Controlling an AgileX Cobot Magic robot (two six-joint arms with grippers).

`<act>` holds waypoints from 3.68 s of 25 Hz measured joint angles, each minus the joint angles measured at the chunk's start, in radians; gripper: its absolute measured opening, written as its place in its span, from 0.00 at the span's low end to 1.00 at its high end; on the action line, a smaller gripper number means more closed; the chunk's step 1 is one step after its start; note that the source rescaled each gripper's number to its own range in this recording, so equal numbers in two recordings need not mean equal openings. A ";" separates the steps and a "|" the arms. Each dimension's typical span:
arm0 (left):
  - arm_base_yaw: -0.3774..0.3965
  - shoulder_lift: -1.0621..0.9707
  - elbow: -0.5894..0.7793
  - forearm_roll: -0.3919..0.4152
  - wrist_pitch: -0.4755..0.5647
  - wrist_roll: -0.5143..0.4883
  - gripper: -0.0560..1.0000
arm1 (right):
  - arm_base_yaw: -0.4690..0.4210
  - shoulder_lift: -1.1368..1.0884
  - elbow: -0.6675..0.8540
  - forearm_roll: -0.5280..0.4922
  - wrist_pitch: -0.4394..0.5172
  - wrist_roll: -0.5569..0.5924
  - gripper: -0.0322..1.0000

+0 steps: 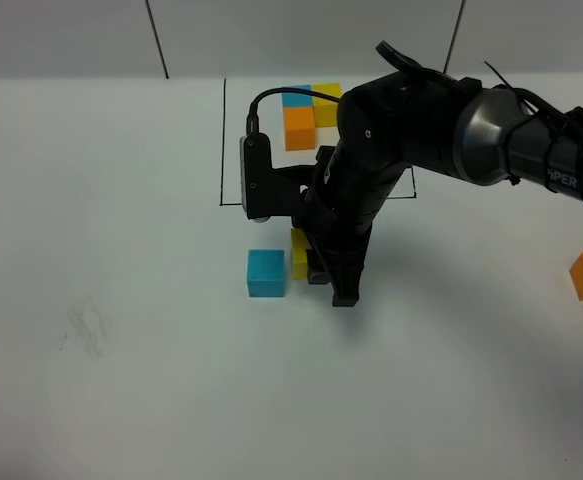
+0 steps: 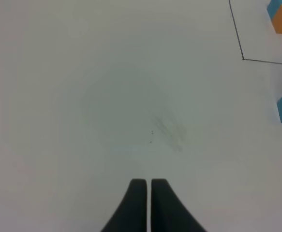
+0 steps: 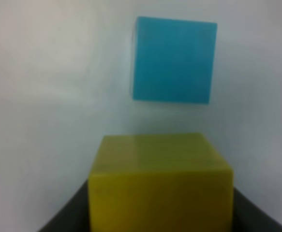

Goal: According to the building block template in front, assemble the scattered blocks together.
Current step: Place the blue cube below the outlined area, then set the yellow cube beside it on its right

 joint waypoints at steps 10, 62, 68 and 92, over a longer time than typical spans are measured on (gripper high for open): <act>0.000 0.000 0.000 0.000 0.000 0.000 0.06 | 0.003 0.065 -0.073 0.014 0.017 0.019 0.55; 0.000 0.000 0.000 0.003 0.000 -0.001 0.06 | 0.003 0.203 -0.090 -0.023 -0.050 0.141 0.55; 0.000 0.000 0.000 0.003 0.000 -0.001 0.06 | 0.003 0.205 -0.090 -0.056 -0.015 0.173 0.55; 0.000 0.000 0.000 0.003 0.000 -0.001 0.06 | 0.055 0.272 -0.236 -0.163 0.163 0.278 0.55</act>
